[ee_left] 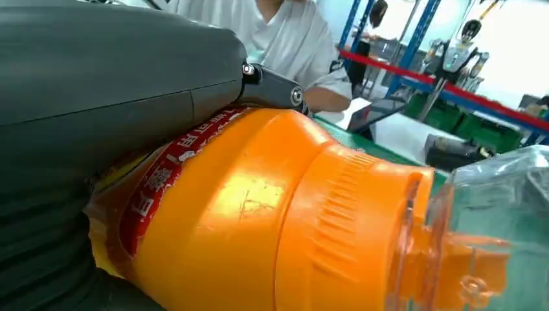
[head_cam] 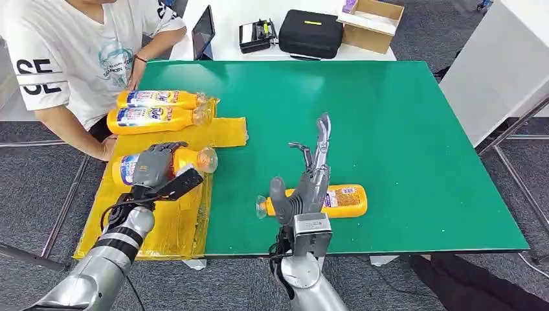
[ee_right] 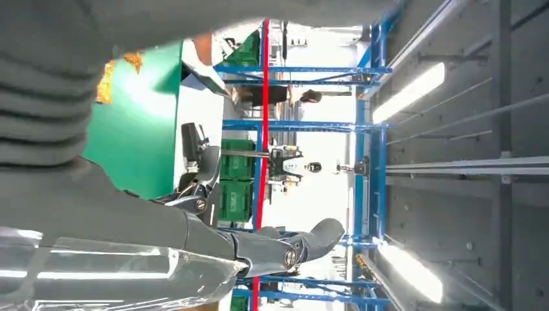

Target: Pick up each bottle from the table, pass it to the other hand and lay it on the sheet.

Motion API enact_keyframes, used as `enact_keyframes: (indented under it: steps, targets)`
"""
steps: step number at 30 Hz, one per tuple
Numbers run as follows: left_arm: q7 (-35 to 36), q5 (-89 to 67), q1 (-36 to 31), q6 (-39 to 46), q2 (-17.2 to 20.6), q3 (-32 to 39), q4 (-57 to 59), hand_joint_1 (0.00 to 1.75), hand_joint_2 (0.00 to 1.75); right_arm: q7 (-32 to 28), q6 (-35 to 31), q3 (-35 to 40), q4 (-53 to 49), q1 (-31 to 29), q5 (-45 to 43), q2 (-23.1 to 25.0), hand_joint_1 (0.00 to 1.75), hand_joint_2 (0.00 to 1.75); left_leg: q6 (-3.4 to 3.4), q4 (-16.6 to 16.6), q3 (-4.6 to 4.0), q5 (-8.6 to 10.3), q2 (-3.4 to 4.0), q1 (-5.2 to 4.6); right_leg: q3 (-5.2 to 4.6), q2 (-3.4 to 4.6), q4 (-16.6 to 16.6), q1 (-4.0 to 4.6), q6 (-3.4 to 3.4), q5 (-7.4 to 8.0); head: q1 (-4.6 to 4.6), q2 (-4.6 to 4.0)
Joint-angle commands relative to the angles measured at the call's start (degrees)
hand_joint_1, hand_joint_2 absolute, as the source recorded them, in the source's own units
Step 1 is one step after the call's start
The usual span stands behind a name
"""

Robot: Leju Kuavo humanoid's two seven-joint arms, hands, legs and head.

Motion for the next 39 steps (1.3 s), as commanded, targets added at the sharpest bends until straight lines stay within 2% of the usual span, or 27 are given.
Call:
enact_keyframes:
  steps: [1, 4, 7, 8, 9, 10, 11, 13, 26, 27, 28, 29, 30, 31, 37, 38, 39]
  targets:
    - [0.08, -0.31, -3.88, -5.94, 1.97, -1.75, 8.51, 1.75, 1.75, 0.28, 2.49, 0.62, 3.84, -1.34, 0.03, -0.91, 0.00, 1.75, 0.02, -0.02, 0.23, -0.08, 0.11, 0.03, 0.24, 0.05, -0.06, 0.06, -0.14, -0.05, 0.00, 0.00]
    - [-0.98, 1.83, -3.53, -9.99, 2.15, -0.11, 9.65, 1.75, 1.75, 0.40, 4.14, 0.16, 5.46, -1.43, -0.59, -0.67, 0.00, 1.75, 0.02, -0.06, 0.31, -0.09, 0.18, 0.01, 0.29, 0.11, -0.08, 0.04, -0.15, -0.04, 0.00, 0.00]
    - [-0.46, 0.14, -3.21, -9.98, 2.82, -1.21, 10.38, 1.75, 1.75, 0.53, 5.27, -0.22, 6.98, -1.56, -0.91, -0.48, 0.00, 1.75, 0.02, -0.02, 0.51, -0.21, 0.27, 0.06, 0.49, 0.16, -0.08, 0.12, -0.25, -0.12, 0.00, 0.00]
    - [-0.66, 0.11, -3.02, -11.02, 2.91, -1.34, 10.59, 1.75, 1.75, 0.63, 5.58, -0.16, 7.53, -1.65, -0.79, -0.52, 0.00, 1.75, 0.01, -0.07, 0.25, -0.06, 0.15, 0.00, 0.24, 0.09, -0.08, 0.03, -0.11, -0.02, 0.00, 0.00]
    - [-0.72, 0.04, -2.63, -11.47, 2.95, -1.47, 10.74, 1.75, 1.75, 0.87, 5.95, -0.15, 8.14, -1.70, -0.79, -0.52, 0.00, 1.75, 0.02, -0.09, 0.49, -0.15, 0.24, 0.02, 0.47, 0.16, -0.13, 0.07, -0.19, -0.07, 0.00, 0.00]
    - [-1.37, -0.47, -2.51, -12.73, 3.28, -2.22, 11.08, 1.75, 1.75, 0.85, 6.20, -0.09, 8.68, -1.82, -0.74, -0.46, 0.00, 1.75, 0.02, -0.07, 0.32, -0.09, 0.17, 0.01, 0.33, 0.12, -0.09, 0.04, -0.13, -0.03, 0.00, 0.00]
    - [-2.94, 1.17, -2.30, -15.02, 3.20, -1.26, 11.20, 1.75, 1.75, 0.84, 6.52, -0.04, 9.03, -1.94, -0.80, -0.42, 0.00, 1.75, 0.03, -0.10, 0.53, -0.15, 0.31, 0.01, 0.50, 0.22, -0.13, 0.07, -0.20, -0.05, 0.00, 0.00]
    - [-3.99, 0.32, -2.05, -17.04, 4.31, -2.85, 11.54, 1.75, 1.75, 0.69, 7.23, 0.01, 9.67, -2.15, -1.01, -0.26, 0.00, 1.75, 0.02, -0.08, 0.36, -0.09, 0.21, 0.01, 0.32, 0.17, -0.09, 0.04, -0.13, -0.01, 0.00, 0.00]
    - [-5.82, -1.92, -2.68, -25.95, 9.28, -9.62, 13.76, 1.75, 1.75, -0.05, 11.55, -0.86, 13.77, -2.79, -3.58, 0.80, 0.00, 1.75, 0.00, -0.15, 0.96, -0.10, 0.36, 0.00, 0.88, 0.30, -0.13, 0.06, -0.22, 0.01, 0.00, 0.00]
    - [-5.54, -1.38, -2.55, -26.65, 9.36, -9.46, 13.96, 1.01, 1.75, -0.05, 11.51, -0.79, 13.88, -2.79, -3.41, 0.83, 0.00, 1.75, 0.00, -0.16, 0.99, -0.10, 0.40, -0.01, 0.89, 0.34, -0.12, 0.04, -0.20, 0.01, 0.00, 0.00]
    - [-5.60, -0.35, -2.28, -27.42, 9.38, -8.97, 13.95, 0.49, 1.75, -0.05, 11.59, -0.76, 14.06, -2.77, -3.55, 0.91, 0.00, 1.75, 0.00, -0.14, 0.94, -0.09, 0.30, -0.03, 0.86, 0.24, -0.07, 0.01, -0.15, 0.00, 0.00, 0.00]
    - [-5.92, 0.52, -2.06, -28.23, 9.41, -8.69, 13.88, 0.23, 1.75, -0.05, 11.71, -0.71, 14.22, -2.80, -3.57, 0.94, 0.00, 1.75, -0.01, -0.19, 1.08, -0.12, 0.47, -0.02, 0.94, 0.38, -0.12, 0.04, -0.23, 0.02, 0.00, 0.00]
    - [-6.01, 0.65, -2.00, -28.46, 9.44, -8.70, 13.88, 0.05, 1.75, -0.05, 11.74, -0.64, 14.31, -2.84, -3.49, 0.91, 0.00, 1.75, -0.05, -0.15, 1.03, -0.12, 0.33, -0.02, 0.91, 0.27, -0.07, 0.02, -0.15, 0.00, 0.00, 0.00]
    - [-7.25, 2.29, -1.66, -30.59, 9.48, -8.41, 13.67, 0.00, 1.75, -0.05, 11.70, -0.54, 14.74, -2.96, -3.57, 1.02, 0.00, 1.75, -0.05, -0.20, 1.18, -0.15, 0.53, -0.01, 0.99, 0.42, -0.13, 0.05, -0.24, 0.02, 0.00, 0.00]
    - [-9.01, 5.30, -0.70, -33.93, 9.48, -8.54, 13.21, 0.00, 1.75, -0.05, 11.73, -0.31, 16.23, -3.35, -3.66, 1.15, 0.00, 1.75, -0.04, -0.20, 1.17, -0.15, 0.51, -0.03, 1.01, 0.39, -0.09, 0.02, -0.21, -0.03, 0.00, 0.00]
    - [-9.34, 6.15, -0.50, -34.68, 9.41, -8.19, 13.23, 0.00, 0.00, -0.05, 11.68, -0.36, 16.35, -3.34, -3.69, 1.20, 0.00, 1.75, -0.05, -0.15, 1.08, -0.13, 0.42, -0.02, 0.95, 0.33, -0.04, 0.02, -0.15, -0.03, 0.00, 0.00]
    - [-9.57, 6.35, -0.33, -34.90, 9.40, -8.22, 13.11, 0.00, 0.00, -0.05, 11.57, -0.32, 16.45, -3.34, -3.58, 1.20, 0.00, 1.75, -0.03, -0.20, 1.20, -0.17, 0.59, 0.00, 1.04, 0.45, -0.12, 0.06, -0.26, -0.01, 0.00, 0.00]
